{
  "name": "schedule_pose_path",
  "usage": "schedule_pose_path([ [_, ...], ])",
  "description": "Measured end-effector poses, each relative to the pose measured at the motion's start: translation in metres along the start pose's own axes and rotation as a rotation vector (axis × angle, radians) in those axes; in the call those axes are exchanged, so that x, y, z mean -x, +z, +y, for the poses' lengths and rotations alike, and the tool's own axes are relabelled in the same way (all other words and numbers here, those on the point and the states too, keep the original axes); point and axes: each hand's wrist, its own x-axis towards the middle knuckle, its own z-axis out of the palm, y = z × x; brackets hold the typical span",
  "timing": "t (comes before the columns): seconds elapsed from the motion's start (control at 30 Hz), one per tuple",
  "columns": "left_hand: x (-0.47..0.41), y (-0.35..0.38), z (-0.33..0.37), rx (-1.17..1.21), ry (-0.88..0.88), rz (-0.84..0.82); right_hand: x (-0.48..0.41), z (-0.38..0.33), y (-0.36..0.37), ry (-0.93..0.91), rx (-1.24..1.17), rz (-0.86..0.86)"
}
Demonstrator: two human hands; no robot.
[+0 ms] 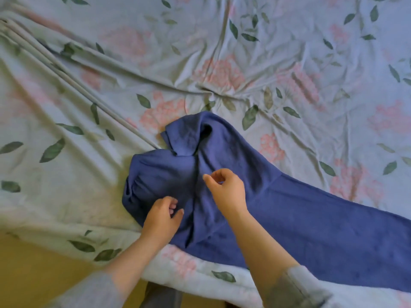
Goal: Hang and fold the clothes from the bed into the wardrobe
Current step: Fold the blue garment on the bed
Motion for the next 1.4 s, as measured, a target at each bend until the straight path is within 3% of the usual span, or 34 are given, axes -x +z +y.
schedule_pose_path([
  [0.2,-0.003,0.007,-0.016,0.03,0.066,0.029,-0.019,-0.001,0.045,-0.042,0.431,-0.005],
  [0.33,-0.008,0.01,-0.017,0.018,0.074,0.053,-0.026,0.007,0.026,-0.051,0.276,0.056],
  [0.53,-0.005,0.012,-0.015,-0.011,0.07,0.091,0.019,0.056,-0.049,0.083,0.036,0.39],
  [0.7,0.004,0.017,-0.002,-0.174,0.107,0.051,0.053,0.107,-0.081,0.405,0.089,0.26],
  [0.77,0.01,0.02,0.006,-0.229,0.183,0.01,0.058,0.103,-0.077,0.324,0.174,0.29],
  [0.83,0.015,0.026,0.011,-0.237,0.276,-0.024,0.056,0.086,-0.07,0.077,0.28,0.335],
  [0.97,0.025,0.038,0.013,-0.287,0.314,-0.201,0.025,0.045,-0.046,-0.372,0.409,0.177],
  [1.03,0.028,0.041,0.006,-0.346,0.262,-0.269,0.002,0.03,-0.03,-0.396,0.553,0.075],
  [1.2,0.023,0.04,-0.005,-0.45,0.237,-0.304,-0.052,0.013,-0.025,-0.228,0.816,-0.023],
  [1.27,0.019,0.039,-0.003,-0.479,0.207,-0.356,-0.057,0.014,-0.042,-0.218,0.664,0.016],
  [1.4,0.016,0.041,0.002,-0.533,0.122,-0.399,-0.027,0.036,-0.088,-0.149,0.059,0.383],
])
